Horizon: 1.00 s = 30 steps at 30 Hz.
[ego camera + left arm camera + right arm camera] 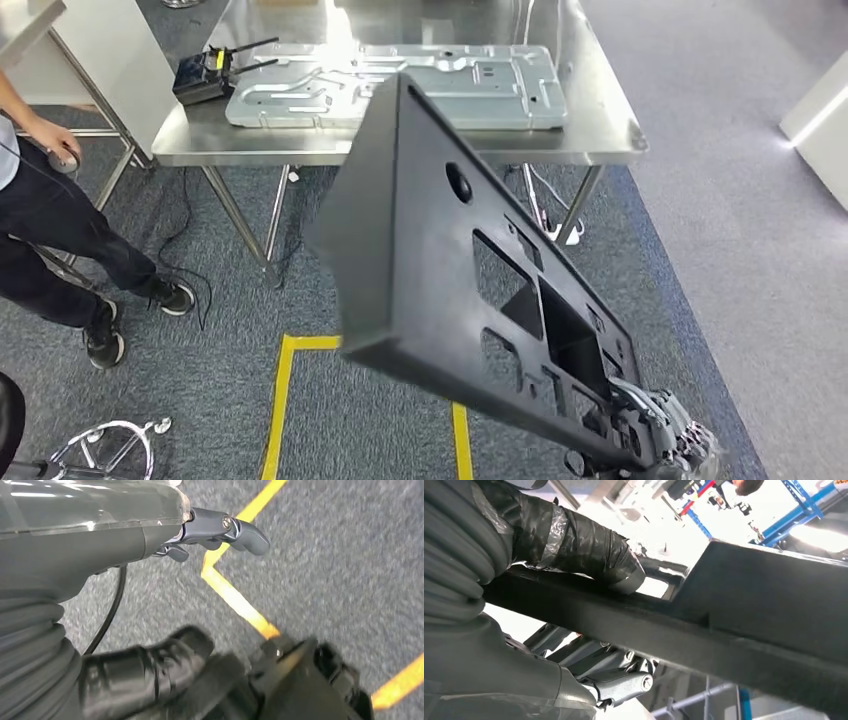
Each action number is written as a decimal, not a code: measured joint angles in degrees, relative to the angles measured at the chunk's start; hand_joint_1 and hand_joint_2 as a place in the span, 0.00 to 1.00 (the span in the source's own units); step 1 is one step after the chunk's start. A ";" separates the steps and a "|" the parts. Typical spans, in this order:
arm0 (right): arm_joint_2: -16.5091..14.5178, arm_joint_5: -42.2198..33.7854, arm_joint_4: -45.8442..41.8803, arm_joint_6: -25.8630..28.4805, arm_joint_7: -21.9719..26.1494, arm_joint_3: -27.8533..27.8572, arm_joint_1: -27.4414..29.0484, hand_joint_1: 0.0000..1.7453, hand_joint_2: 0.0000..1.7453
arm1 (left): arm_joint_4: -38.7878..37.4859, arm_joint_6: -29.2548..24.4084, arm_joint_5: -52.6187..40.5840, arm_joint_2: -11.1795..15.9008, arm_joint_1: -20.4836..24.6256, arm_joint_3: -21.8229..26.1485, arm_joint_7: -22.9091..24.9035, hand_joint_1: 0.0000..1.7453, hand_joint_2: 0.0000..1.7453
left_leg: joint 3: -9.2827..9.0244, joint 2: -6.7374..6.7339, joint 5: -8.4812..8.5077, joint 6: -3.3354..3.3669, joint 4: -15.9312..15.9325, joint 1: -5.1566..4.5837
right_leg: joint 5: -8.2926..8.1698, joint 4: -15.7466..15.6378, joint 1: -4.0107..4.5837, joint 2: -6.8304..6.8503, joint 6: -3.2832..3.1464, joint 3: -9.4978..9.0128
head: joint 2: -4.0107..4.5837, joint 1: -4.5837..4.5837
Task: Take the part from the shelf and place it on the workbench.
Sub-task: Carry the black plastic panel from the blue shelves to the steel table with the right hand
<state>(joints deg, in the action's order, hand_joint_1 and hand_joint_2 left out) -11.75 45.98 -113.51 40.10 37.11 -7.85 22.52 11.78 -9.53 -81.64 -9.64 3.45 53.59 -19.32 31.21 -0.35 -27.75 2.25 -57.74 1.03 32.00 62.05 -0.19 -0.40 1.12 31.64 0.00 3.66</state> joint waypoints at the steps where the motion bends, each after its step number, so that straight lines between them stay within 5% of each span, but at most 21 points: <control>1: -0.01 0.02 -0.15 0.01 0.00 0.01 0.00 1.00 1.00 | 0.00 -0.03 0.00 0.02 0.01 0.01 -0.01 0.00 1.00 | -0.23 -0.03 -0.14 0.19 0.10 -0.02 | 1.54 3.32 -0.13 0.05 0.19 1.77 | 0.00 0.03; 3: 0.00 0.03 -0.29 0.01 0.00 0.04 0.03 1.00 1.00 | 0.00 -0.07 0.00 0.04 0.01 0.03 -0.02 0.00 1.00 | -0.57 -0.06 -0.53 0.31 0.10 0.00 | 3.93 10.46 -0.49 0.07 0.62 6.15 | 0.00 0.04; 4: 0.00 0.03 -0.29 0.01 0.00 0.06 0.05 1.00 1.00 | 0.00 -0.07 0.00 0.04 -0.05 0.03 -0.02 0.00 1.00 | -0.85 -0.02 -0.82 0.25 0.09 0.05 | 3.76 12.34 -0.69 0.08 0.83 7.66 | 0.00 0.04; 5: 0.00 0.03 -0.30 0.01 0.00 0.08 0.06 1.00 1.00 | 0.00 -0.07 0.00 0.04 -0.11 0.04 -0.02 0.00 1.00 | -1.27 0.05 -1.14 0.08 0.07 0.12 | 2.24 11.80 -0.90 0.09 1.00 7.96 | 0.00 0.04; 8: 0.00 0.11 -0.39 0.00 0.00 0.11 0.03 1.00 1.00 | 0.00 -0.07 0.00 0.05 -0.16 0.07 -0.02 0.00 1.00 | -2.66 0.37 -2.43 -0.76 -0.18 0.33 | -4.51 1.87 -1.31 -0.01 1.24 4.24 | 0.00 0.08; 10: -0.03 0.26 -0.53 -0.01 0.00 0.17 0.02 1.00 1.00 | 0.00 -0.09 0.00 0.06 -0.03 0.15 -0.02 0.00 1.00 | -2.69 0.62 -2.94 -1.47 -0.31 0.22 | -5.32 -1.71 -1.17 -0.21 0.73 2.73 | -0.01 0.07; 14: -0.14 0.54 -0.80 -0.02 0.01 0.36 0.11 1.00 1.00 | 0.00 -0.54 0.00 0.09 0.16 0.58 0.01 0.00 1.00 | -2.75 0.70 -4.00 -2.52 -1.22 0.27 | -4.68 -2.59 -1.09 -0.14 -0.93 2.04 | 0.00 -0.03; 17: -0.24 0.76 -1.04 -0.02 0.01 0.36 0.12 1.00 1.00 | 0.00 -1.61 0.00 0.11 0.17 0.92 0.14 0.00 1.00 | 2.24 0.59 -8.31 -2.75 -10.93 0.27 | -4.28 -2.91 -0.90 0.40 -1.86 1.31 | 0.00 -0.29; 19: -0.27 0.78 -1.06 -0.02 0.02 0.36 0.14 1.00 1.00 | 0.00 -1.96 0.00 0.11 0.25 1.03 0.18 0.00 1.00 | 5.99 0.58 -9.27 -2.61 -16.70 0.20 | -3.99 -2.90 -0.47 0.67 -2.24 1.03 | 0.00 -0.31; 21: -0.27 0.82 -1.07 -0.02 0.01 0.36 0.14 1.00 1.00 | 0.00 -2.28 0.00 0.11 0.37 1.06 0.32 0.00 1.00 | 5.63 0.53 -5.83 -1.97 -14.15 -0.01 | -3.69 -2.90 -0.05 0.75 -2.43 0.49 | 0.00 -0.31; 24: -0.30 0.93 -1.13 -0.02 0.01 0.37 0.26 1.00 1.00 | 0.00 -3.15 0.00 0.16 0.32 1.14 0.98 0.00 1.00 | 1.67 -0.61 -0.53 -0.21 -3.85 -0.89 | -3.17 -2.77 0.47 0.80 -2.20 -0.09 | 0.00 -0.31; 28: -0.45 1.15 -1.50 -0.02 0.01 0.40 0.56 1.00 1.00 | 0.00 -3.63 0.01 0.12 0.16 1.17 1.22 0.00 1.00 | 0.84 -0.48 -0.17 0.25 -0.96 -1.03 | -3.01 -2.72 0.47 1.52 -1.08 0.11 | 0.00 -0.33; 30: -0.51 1.30 -1.80 -0.02 0.01 0.42 0.57 1.00 1.00 | 0.00 -3.82 0.00 0.09 0.04 1.19 1.21 0.00 1.00 | 0.43 -0.12 0.32 0.54 -0.12 -0.61 | -1.32 -0.30 0.40 1.26 -0.39 1.08 | 0.00 -0.29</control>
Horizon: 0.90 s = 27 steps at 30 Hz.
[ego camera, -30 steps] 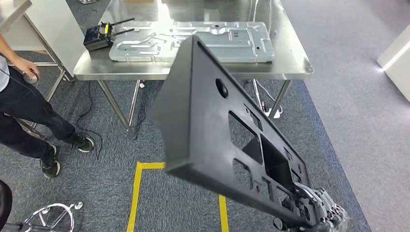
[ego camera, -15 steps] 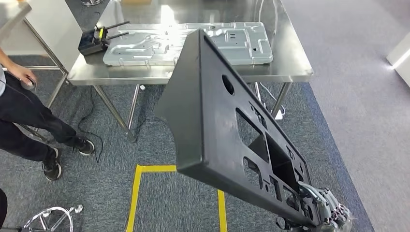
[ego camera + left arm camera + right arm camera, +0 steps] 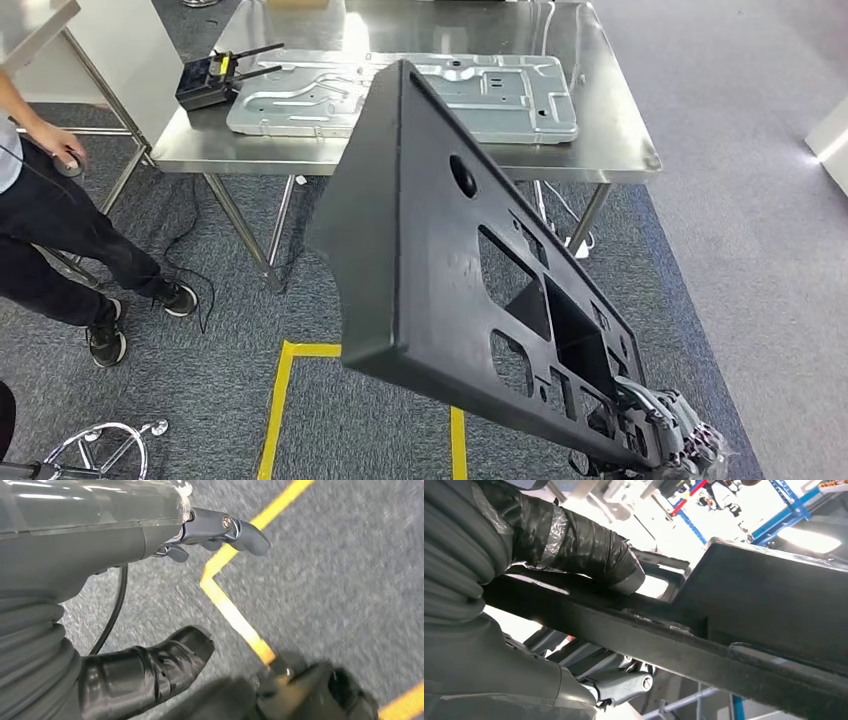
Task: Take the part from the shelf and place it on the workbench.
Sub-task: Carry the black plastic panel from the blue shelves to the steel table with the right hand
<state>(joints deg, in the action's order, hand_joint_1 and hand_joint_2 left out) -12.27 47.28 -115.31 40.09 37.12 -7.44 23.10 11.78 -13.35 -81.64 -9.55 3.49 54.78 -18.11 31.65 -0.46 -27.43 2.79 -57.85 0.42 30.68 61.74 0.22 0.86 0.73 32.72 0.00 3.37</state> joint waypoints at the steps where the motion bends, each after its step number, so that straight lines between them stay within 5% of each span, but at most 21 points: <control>1: -0.02 0.05 -0.10 0.00 -0.01 0.01 0.02 1.00 1.00 | 0.00 -0.07 0.00 -0.02 0.01 0.01 -0.01 0.00 1.00 | -0.14 0.13 0.14 0.11 0.20 0.08 | 1.60 2.86 -0.20 -0.25 0.32 1.35 | 0.00 0.03; 3: -0.02 0.19 -0.18 0.00 -0.01 0.01 0.14 1.00 1.00 | 0.00 -0.16 0.01 -0.08 0.11 0.03 -0.03 0.00 1.00 | -0.15 0.45 0.17 0.28 0.23 0.12 | 4.62 9.85 -0.58 -0.45 0.80 4.98 | 0.00 0.04; 5: -0.02 0.34 -0.19 0.00 0.00 0.02 0.26 1.00 1.00 | 0.00 -0.17 0.02 -0.14 0.05 0.12 -0.04 0.00 1.00 | -0.22 0.96 0.06 0.17 0.13 0.19 | 3.92 11.85 -1.01 -0.51 1.15 6.39 | 0.00 0.03; 7: -0.03 0.46 -0.21 0.00 0.00 0.03 0.28 1.00 1.00 | 0.00 -0.15 0.02 -0.17 0.03 0.19 -0.09 0.00 1.00 | -0.34 1.67 -0.17 -0.17 -0.13 0.32 | -0.23 5.81 -1.48 -0.92 1.35 3.81 | 0.00 0.03; 9: -0.05 0.56 -0.26 0.00 0.00 0.03 0.26 1.00 1.00 | 0.00 -0.10 0.02 -0.20 0.11 0.21 -0.14 0.00 1.00 | -0.26 2.31 -0.48 -0.79 -0.50 0.29 | -2.66 -0.63 -1.64 -2.06 1.21 0.89 | 0.00 0.02; 14: -0.12 0.70 -0.50 0.00 0.00 0.05 0.32 1.00 1.00 | 0.00 0.00 0.02 -0.20 0.07 0.27 -0.21 0.00 1.00 | 0.19 2.50 -1.21 -2.50 -1.18 0.39 | -2.98 -2.93 -1.41 -1.72 -0.57 -0.05 | 0.00 -0.03; 19: -0.26 0.74 -0.55 0.00 0.01 0.07 0.38 1.00 1.00 | 0.00 0.00 0.03 -0.20 0.22 0.30 -0.43 0.00 1.00 | 7.06 1.20 -8.48 -3.19 -15.85 0.49 | -2.89 -3.24 -1.14 0.35 -1.72 -0.28 | 0.00 -0.14; 25: -0.26 0.74 -0.55 0.00 0.01 0.07 0.37 1.00 1.00 | 0.00 0.04 0.04 -0.20 0.22 0.31 -0.47 0.00 1.00 | 6.98 0.95 -6.73 -3.02 -15.63 0.48 | -2.73 -3.16 -0.91 1.11 -1.76 -0.45 | 0.00 -0.15; 27: -0.26 0.78 -0.56 0.00 0.00 0.07 0.37 1.00 1.00 | 0.00 0.16 0.03 -0.15 0.08 0.32 -0.56 0.00 1.00 | 3.69 0.10 -3.82 -2.45 -9.00 0.28 | -2.53 -3.12 -0.78 1.39 -1.60 -0.73 | 0.00 -0.14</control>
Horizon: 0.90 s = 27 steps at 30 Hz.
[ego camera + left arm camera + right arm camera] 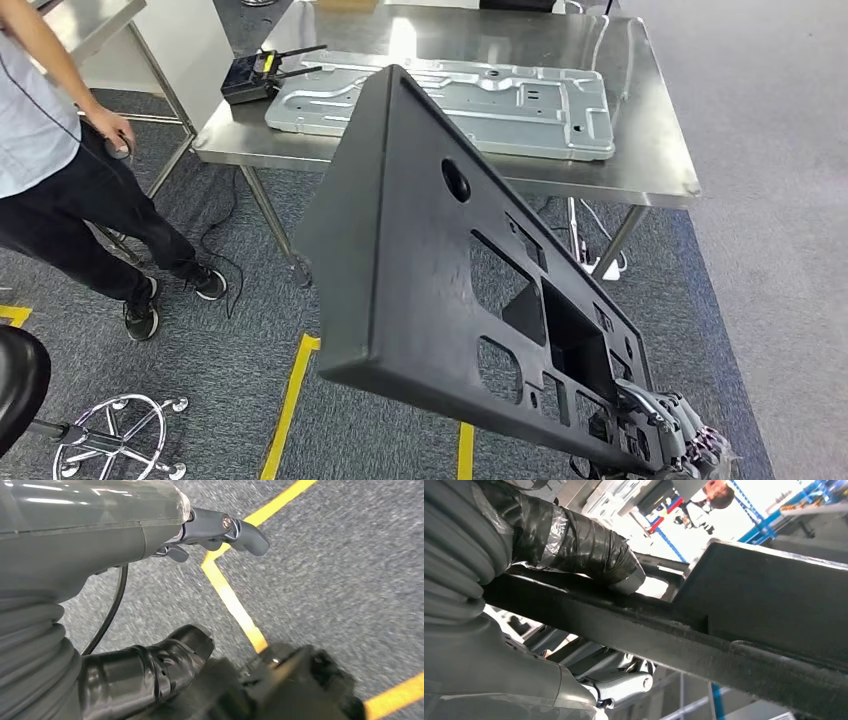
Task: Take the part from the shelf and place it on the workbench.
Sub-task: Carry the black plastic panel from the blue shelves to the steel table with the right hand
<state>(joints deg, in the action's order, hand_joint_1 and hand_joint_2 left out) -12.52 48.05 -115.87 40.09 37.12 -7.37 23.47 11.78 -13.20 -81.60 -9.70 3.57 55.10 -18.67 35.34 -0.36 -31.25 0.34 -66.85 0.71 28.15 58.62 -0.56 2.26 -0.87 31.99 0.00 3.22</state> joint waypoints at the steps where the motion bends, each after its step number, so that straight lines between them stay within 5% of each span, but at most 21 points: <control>1: -0.01 0.09 -0.01 0.00 0.00 0.01 -0.01 1.00 1.00 | 0.00 0.29 0.00 0.03 -0.07 0.00 -0.18 0.00 1.00 | -1.68 -0.41 1.46 0.41 3.70 -0.23 | 0.11 0.00 0.09 0.30 0.34 -0.14 | 0.00 0.01; 2: -0.01 0.19 -0.01 0.00 -0.01 0.01 -0.01 1.00 1.00 | 0.00 0.60 -0.01 0.05 -0.18 0.00 -0.38 0.00 1.00 | -3.31 -0.75 2.88 0.88 7.38 -0.46 | 0.19 -0.06 0.20 0.64 0.78 -0.33 | 0.00 0.02; 5: -0.04 0.37 -0.11 0.00 -0.01 0.03 -0.02 1.00 1.00 | 0.00 1.25 0.00 -0.02 -0.28 0.01 -0.77 0.00 1.00 | -4.06 -0.46 3.61 1.95 9.27 -0.17 | 1.73 1.84 0.23 -0.23 2.11 0.29 | 0.00 0.05; 8: -0.04 0.23 -0.10 0.00 -0.01 0.04 0.02 1.00 1.00 | 0.00 1.74 -0.01 -0.03 -0.08 0.02 -0.97 0.00 1.00 | -4.20 -0.09 3.83 2.46 9.51 -0.06 | 6.84 11.95 0.05 -1.83 2.61 5.10 | 0.00 0.09; 10: -0.04 -0.16 0.05 0.00 -0.01 0.04 0.04 1.00 1.00 | 0.00 2.08 -0.01 -0.03 -0.06 0.02 -1.04 0.00 1.00 | -4.29 0.29 3.67 2.47 9.40 -0.10 | 7.05 15.64 -0.11 -1.94 2.74 7.25 | 0.00 0.08; 13: -0.04 -0.44 0.25 0.00 0.00 0.04 0.00 1.00 1.00 | 0.00 2.27 -0.01 -0.05 -0.09 0.02 -1.05 0.00 1.00 | -4.62 0.86 3.16 2.12 9.07 -0.08 | 1.34 6.86 -0.36 -2.05 2.54 3.58 | 0.00 0.09; 15: -0.08 -0.48 0.30 0.00 0.00 0.05 -0.04 1.00 1.00 | -0.01 2.33 -0.01 -0.07 -0.09 0.02 -1.05 0.00 1.00 | -4.63 1.11 2.74 1.56 8.72 -0.25 | -0.46 1.40 -0.22 -2.23 2.12 1.21 | 0.00 0.07; 20: -0.28 -0.74 0.36 0.00 0.01 0.07 -0.04 1.00 1.00 | -0.01 2.42 -0.01 -0.05 -0.04 0.01 -1.02 0.00 1.00 | -4.16 1.06 1.28 0.01 7.29 -0.25 | -0.49 -0.20 -0.29 -2.13 0.48 0.48 | 0.00 0.02; 24: -0.48 -0.97 0.42 0.00 0.00 0.07 -0.02 1.00 1.00 | 0.00 2.42 -0.01 -0.05 0.07 0.02 -1.07 0.00 1.00 | 2.16 0.77 -4.53 -0.71 -5.50 0.00 | -0.22 -0.37 -0.22 -1.72 -0.30 0.14 | 0.00 -0.07; 25: -0.48 -1.09 0.45 0.00 0.00 0.07 -0.02 1.00 1.00 | 0.00 2.42 -0.01 -0.05 0.15 0.02 -1.09 0.00 1.00 | 3.02 0.75 -4.41 -0.75 -6.92 0.00 | -0.09 -0.30 -0.16 -1.66 -0.33 0.07 | 0.00 -0.07; 27: -0.49 -1.29 0.48 0.00 -0.01 0.07 -0.03 1.00 1.00 | 0.00 2.42 -0.01 -0.05 0.26 0.01 -1.08 0.00 1.00 | 1.41 0.71 -1.03 -0.53 -3.21 -0.01 | 0.28 -0.12 -0.11 -1.66 -0.25 -0.29 | 0.00 -0.07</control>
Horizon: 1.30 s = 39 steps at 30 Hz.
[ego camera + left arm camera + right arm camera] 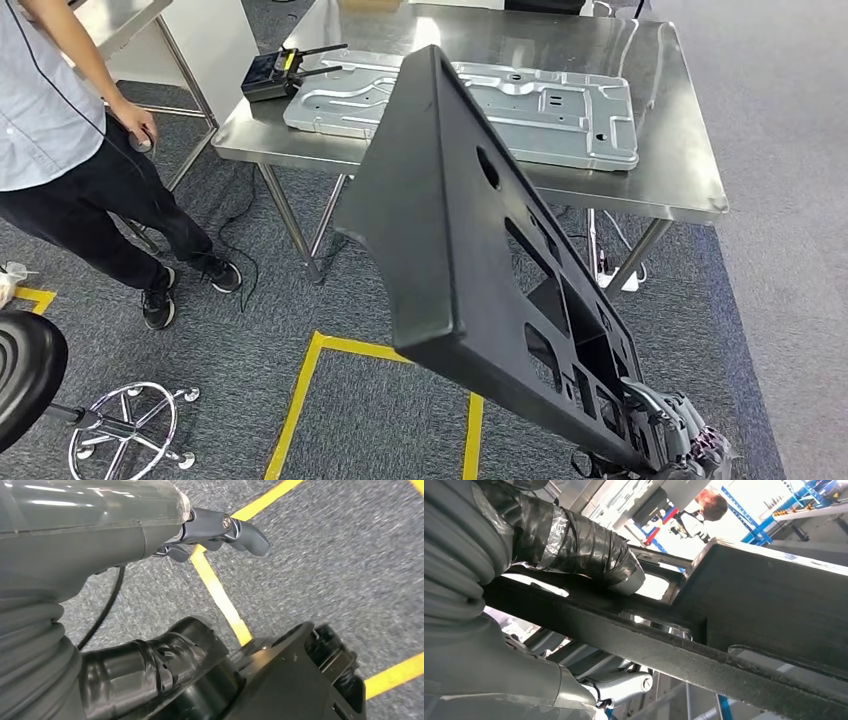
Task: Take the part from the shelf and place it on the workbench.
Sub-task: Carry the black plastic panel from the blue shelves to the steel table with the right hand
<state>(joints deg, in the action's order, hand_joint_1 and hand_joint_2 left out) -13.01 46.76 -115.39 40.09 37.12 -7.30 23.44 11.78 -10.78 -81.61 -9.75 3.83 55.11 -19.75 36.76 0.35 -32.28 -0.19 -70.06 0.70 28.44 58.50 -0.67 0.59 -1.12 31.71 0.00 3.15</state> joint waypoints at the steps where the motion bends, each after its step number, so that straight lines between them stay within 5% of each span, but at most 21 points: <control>1: -0.02 -0.04 -0.01 0.00 0.00 0.00 0.00 1.00 1.00 | 0.00 0.01 0.00 0.00 -0.08 0.00 0.01 0.00 1.00 | -1.85 -0.10 2.03 0.28 3.95 -0.04 | 0.21 0.07 0.00 -0.04 0.11 -0.22 | 0.00 0.01; 3: -0.10 -0.14 -0.02 0.00 0.00 0.01 0.00 1.00 1.00 | 0.00 0.02 0.00 0.00 -0.23 0.01 0.03 0.00 1.00 | -4.66 -0.29 4.12 0.87 10.09 -0.34 | 0.54 0.22 0.16 -0.08 0.59 -0.42 | 0.00 0.01; 8: -0.31 -0.41 -0.11 0.00 0.02 0.04 -0.07 1.00 1.00 | -0.02 0.02 0.00 0.01 -0.53 0.01 0.05 0.00 1.00 | -5.81 -0.03 4.34 2.22 12.50 -0.08 | 1.48 1.23 0.36 -0.03 2.14 -0.16 | 0.00 0.08; 11: -0.32 -0.48 -0.13 0.00 0.01 0.06 -0.06 1.00 1.00 | -0.02 0.07 0.00 -0.02 -0.38 0.01 0.05 0.00 1.00 | -6.42 -0.11 4.19 3.10 12.99 0.03 | 5.72 10.69 0.12 -0.35 2.82 4.88 | 0.00 0.13; 13: -0.32 -0.61 -0.10 0.00 0.01 0.10 0.05 1.00 1.00 | -0.02 0.14 0.00 -0.02 -0.43 0.02 0.05 0.00 1.00 | -6.79 -0.06 3.78 3.15 12.95 0.00 | 6.38 15.71 -0.12 -0.37 3.10 8.23 | 0.00 0.13; 15: -0.32 -0.75 -0.10 0.00 0.01 0.14 0.05 1.00 1.00 | -0.02 0.15 0.00 -0.03 -0.54 0.03 0.05 0.00 1.00 | -7.62 0.09 3.19 2.88 12.93 0.01 | 2.54 12.22 -0.40 -0.37 3.18 7.32 | 0.00 0.13; 17: -0.32 -0.84 -0.09 0.00 0.01 0.15 0.01 1.00 1.00 | -0.02 0.16 0.00 -0.10 -0.56 0.03 0.05 0.00 1.00 | -8.40 0.23 2.40 2.38 12.84 -0.07 | -1.32 4.68 -0.45 -0.41 2.91 3.97 | 0.00 0.17; 18: -0.32 -0.86 -0.09 0.00 0.01 0.15 -0.01 1.00 1.00 | -0.02 0.17 0.00 -0.14 -0.52 0.03 0.05 0.00 1.00 | -8.62 0.27 2.07 2.06 12.83 -0.14 | -2.01 2.18 -0.36 -0.45 2.66 2.77 | 0.00 0.17; 23: -0.41 -0.91 -0.15 0.00 0.01 0.31 0.03 1.00 1.00 | -0.03 0.17 0.00 -0.17 -0.21 0.03 0.04 0.00 1.00 | -8.70 0.10 0.45 0.44 11.61 -0.02 | -1.14 0.10 -0.33 -0.66 0.95 1.46 | 0.00 0.11; 27: -0.47 -0.91 -0.14 0.00 0.01 0.38 0.01 1.00 1.00 | -0.02 0.17 0.00 -0.17 -0.24 0.02 -0.08 0.00 1.00 | -1.18 0.01 -4.78 -0.39 -1.84 0.19 | -0.33 -0.26 -0.43 -0.29 0.03 0.30 | 0.00 0.00; 29: -0.48 -0.91 -0.13 0.00 0.01 0.41 0.02 1.00 1.00 | -0.02 0.17 0.00 -0.17 -0.14 0.03 -0.10 0.00 1.00 | 0.94 -0.01 -3.17 -0.49 -3.63 0.24 | 0.31 -0.23 -0.43 -0.30 0.08 -0.47 | 0.00 0.01; 31: -0.48 -0.91 -0.13 0.00 0.01 0.43 0.01 1.00 1.00 | -0.03 0.21 0.00 -0.17 -0.14 0.04 -0.01 0.00 1.00 | -0.78 -0.08 2.21 -0.23 2.47 0.26 | 1.13 -0.20 -0.45 -0.40 0.31 -1.50 | 0.00 0.01; 33: -0.48 -0.93 -0.13 0.00 0.01 0.47 -0.01 1.00 1.00 | -0.04 0.32 0.00 -0.17 -0.29 0.07 0.04 0.00 1.00 | -3.08 -0.19 5.11 0.30 8.68 0.01 | 1.90 -0.07 -0.26 -0.56 0.86 -2.06 | 0.00 0.01; 37: -0.52 -1.03 -0.15 0.00 0.01 0.60 -0.05 1.00 1.00 | -0.04 0.51 0.02 -0.16 -0.45 0.21 0.05 0.00 1.00 | -4.35 -0.04 4.56 1.57 11.36 -0.10 | 2.52 -0.34 -0.08 -0.47 2.18 -2.43 | 0.00 0.05; 39: -0.54 -1.07 -0.18 0.01 0.02 0.62 -0.09 1.00 1.00 | -0.04 0.52 0.02 -0.15 -0.50 0.32 0.05 0.00 1.00 | -5.13 0.01 4.54 2.30 12.11 0.17 | 3.85 2.08 -0.12 -0.46 2.70 -1.60 | 0.00 0.07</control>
<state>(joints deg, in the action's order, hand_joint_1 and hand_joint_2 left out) -13.55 45.69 -115.57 40.09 37.13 -6.68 23.35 11.74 -10.25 -81.59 -9.90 3.33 55.43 -19.69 31.63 0.36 -27.73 2.11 -57.95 0.87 32.29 60.58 -0.80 0.13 1.58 30.11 0.00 3.22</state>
